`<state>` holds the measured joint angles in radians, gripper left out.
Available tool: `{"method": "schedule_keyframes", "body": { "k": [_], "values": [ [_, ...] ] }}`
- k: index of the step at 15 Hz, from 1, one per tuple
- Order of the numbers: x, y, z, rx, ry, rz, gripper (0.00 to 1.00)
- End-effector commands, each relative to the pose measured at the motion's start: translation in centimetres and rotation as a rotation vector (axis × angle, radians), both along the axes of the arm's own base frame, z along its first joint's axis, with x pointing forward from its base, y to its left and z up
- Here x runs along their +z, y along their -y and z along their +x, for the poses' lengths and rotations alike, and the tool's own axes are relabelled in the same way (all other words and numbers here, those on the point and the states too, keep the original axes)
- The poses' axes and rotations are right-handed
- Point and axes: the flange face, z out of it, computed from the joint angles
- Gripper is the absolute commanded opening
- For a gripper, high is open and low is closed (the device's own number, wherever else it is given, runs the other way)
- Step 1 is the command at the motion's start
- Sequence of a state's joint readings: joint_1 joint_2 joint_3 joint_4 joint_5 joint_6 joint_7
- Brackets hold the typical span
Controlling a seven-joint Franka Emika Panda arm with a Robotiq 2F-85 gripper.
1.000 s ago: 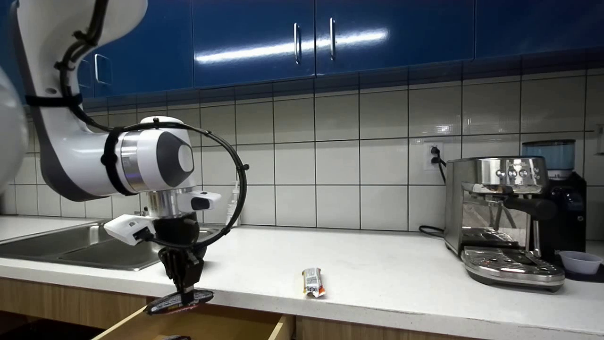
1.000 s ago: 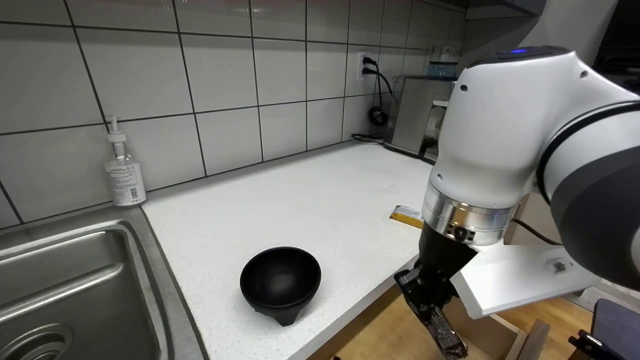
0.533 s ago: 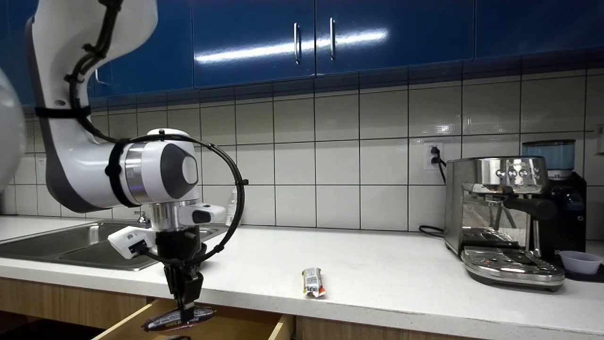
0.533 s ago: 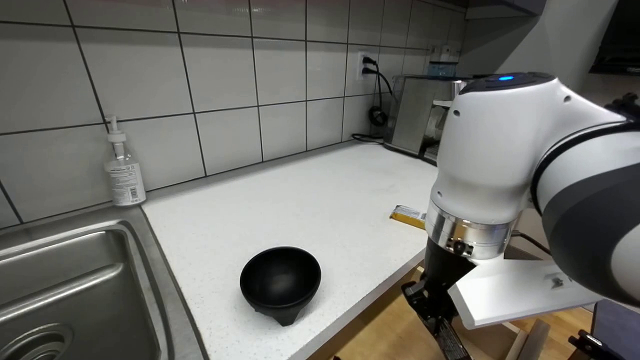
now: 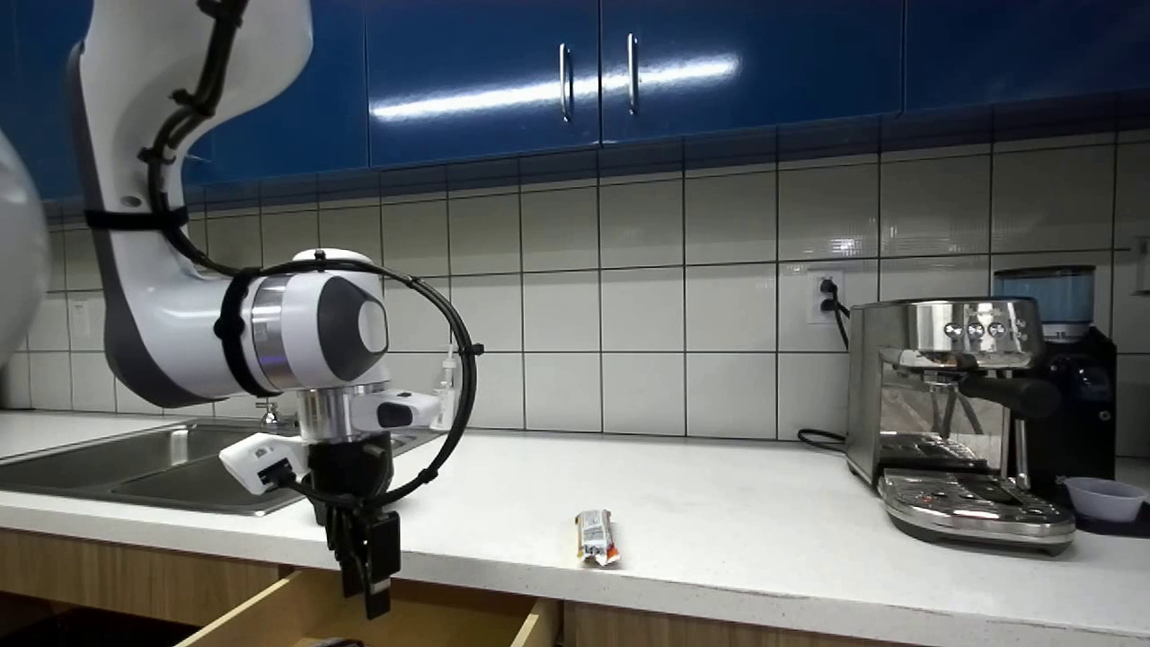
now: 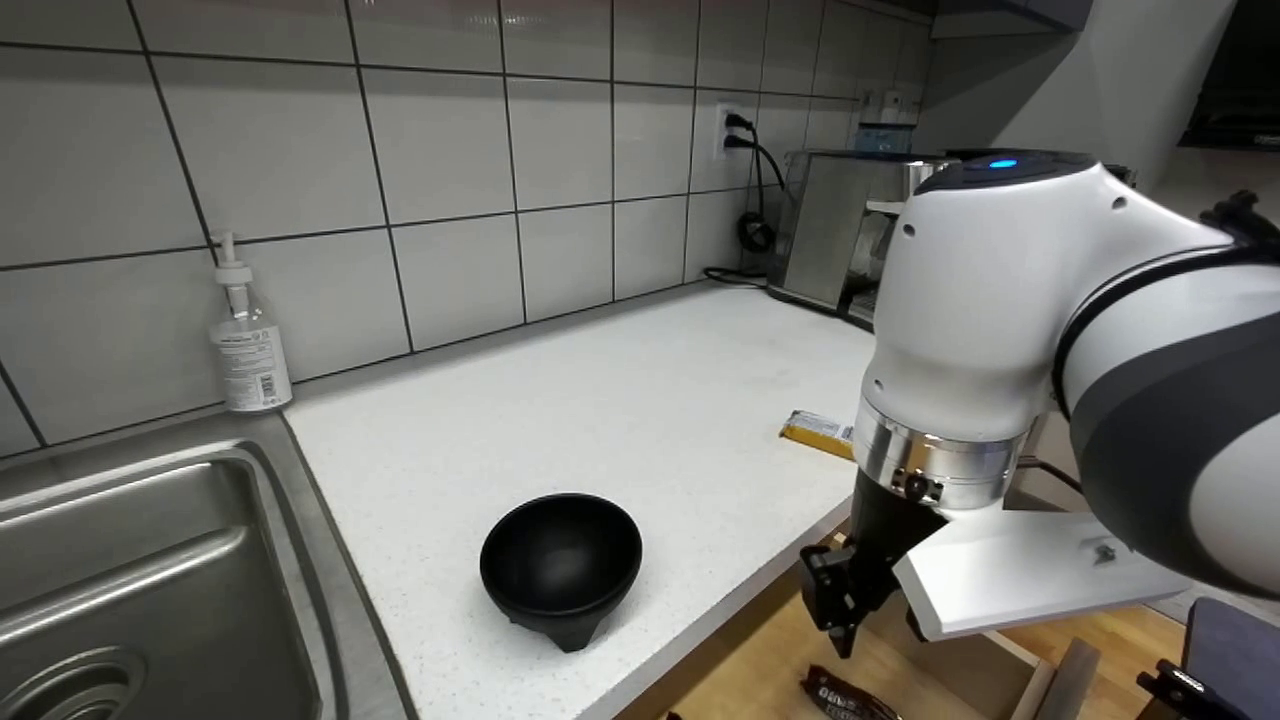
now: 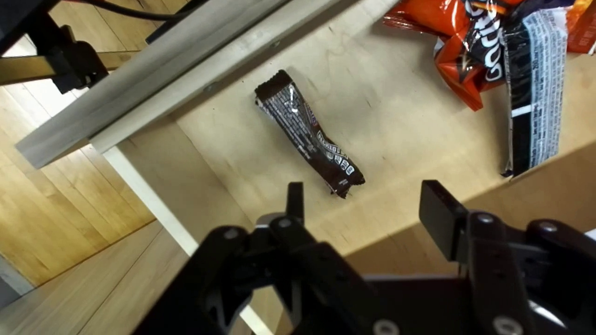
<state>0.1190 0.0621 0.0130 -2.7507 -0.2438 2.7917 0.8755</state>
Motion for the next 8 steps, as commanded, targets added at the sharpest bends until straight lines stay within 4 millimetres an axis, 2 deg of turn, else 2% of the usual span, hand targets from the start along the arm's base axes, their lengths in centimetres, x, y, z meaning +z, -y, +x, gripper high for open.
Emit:
{"method": "schedule_keyframes", "body": {
  "k": [1, 5, 8],
  "values": [
    [3.1, 0.2, 0.2, 0.009, 0.064, -0.031, 0.98],
    [5.7, 0.7, 1.0, 0.03, 0.128, -0.042, 1.0],
    [7.0, 1.7, 1.8, 0.04, 0.15, -0.048, 1.0]
  ]
}}
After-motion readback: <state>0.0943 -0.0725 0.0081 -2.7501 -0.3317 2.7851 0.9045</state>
